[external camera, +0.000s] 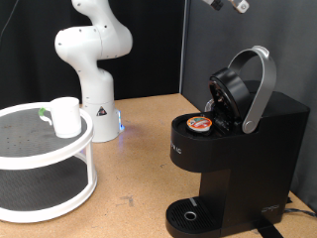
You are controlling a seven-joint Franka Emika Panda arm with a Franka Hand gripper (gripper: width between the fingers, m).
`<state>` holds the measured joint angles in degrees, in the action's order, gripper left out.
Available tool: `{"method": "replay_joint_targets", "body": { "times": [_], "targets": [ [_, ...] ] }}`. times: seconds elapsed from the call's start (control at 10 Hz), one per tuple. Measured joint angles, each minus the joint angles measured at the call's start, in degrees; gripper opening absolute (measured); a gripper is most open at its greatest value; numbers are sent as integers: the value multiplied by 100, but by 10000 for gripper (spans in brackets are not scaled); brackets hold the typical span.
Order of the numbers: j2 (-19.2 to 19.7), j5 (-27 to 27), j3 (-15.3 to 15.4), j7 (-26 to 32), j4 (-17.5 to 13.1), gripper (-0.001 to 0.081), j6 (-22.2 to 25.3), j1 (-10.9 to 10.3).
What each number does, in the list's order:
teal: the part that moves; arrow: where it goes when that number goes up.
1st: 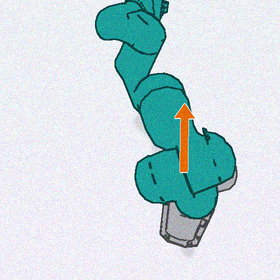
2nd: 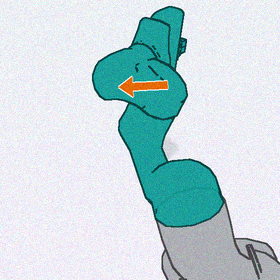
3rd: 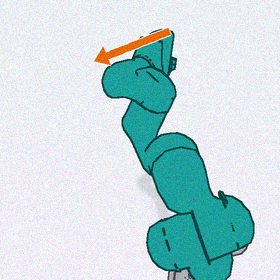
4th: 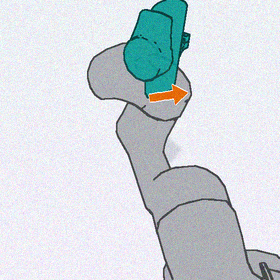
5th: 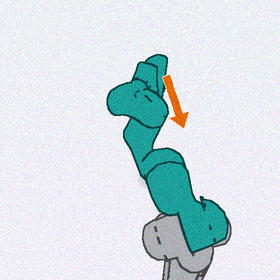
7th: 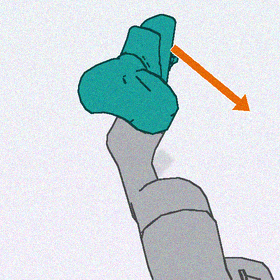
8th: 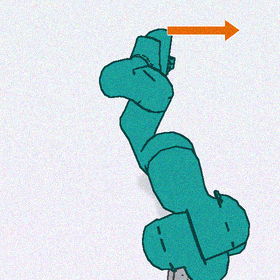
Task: Make a cup of coffee with the keurig machine
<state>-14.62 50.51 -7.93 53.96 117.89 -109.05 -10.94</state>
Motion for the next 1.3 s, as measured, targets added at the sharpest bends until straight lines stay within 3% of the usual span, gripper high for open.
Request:
{"method": "replay_joint_targets", "body": {
  "times": [0.8,1.3],
  "targets": [
    [311,164,938,-572,-216,803,-991,-309],
    [550,-297,1308,-1061,-393,803,-1265,-325]
  ]
}}
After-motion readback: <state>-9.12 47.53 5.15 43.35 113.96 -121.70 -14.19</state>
